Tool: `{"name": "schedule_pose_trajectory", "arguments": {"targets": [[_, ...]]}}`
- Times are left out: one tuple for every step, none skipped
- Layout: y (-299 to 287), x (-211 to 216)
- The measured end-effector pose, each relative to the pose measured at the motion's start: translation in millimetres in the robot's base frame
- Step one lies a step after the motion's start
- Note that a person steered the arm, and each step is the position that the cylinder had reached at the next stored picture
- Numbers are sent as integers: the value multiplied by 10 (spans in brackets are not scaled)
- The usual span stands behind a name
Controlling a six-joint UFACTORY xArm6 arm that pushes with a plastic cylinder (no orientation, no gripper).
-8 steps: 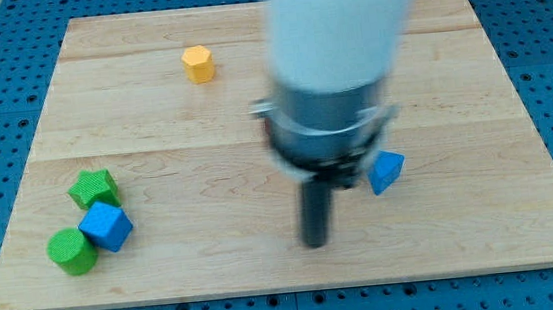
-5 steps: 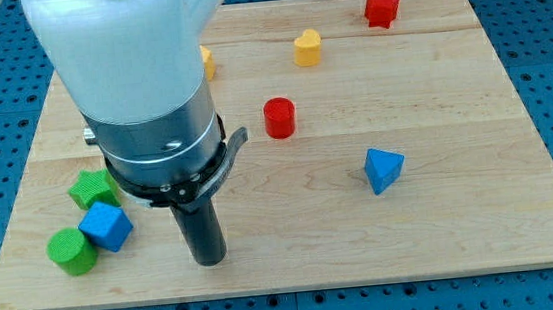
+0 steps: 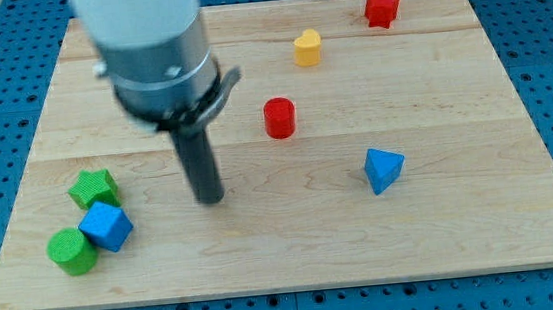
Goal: Move green star to the diagonal top left of green star
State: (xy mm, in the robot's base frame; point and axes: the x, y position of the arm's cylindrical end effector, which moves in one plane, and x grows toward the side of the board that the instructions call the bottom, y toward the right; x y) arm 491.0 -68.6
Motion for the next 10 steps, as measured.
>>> {"name": "schedule_pose_trajectory", "arguments": {"targets": [[249,-603],[257,-721],[450,-854],[696,-903],[840,-676],[121,-759],[-737,-696],[-1481,-535],[-1943,-158],[-1902,373]]}}
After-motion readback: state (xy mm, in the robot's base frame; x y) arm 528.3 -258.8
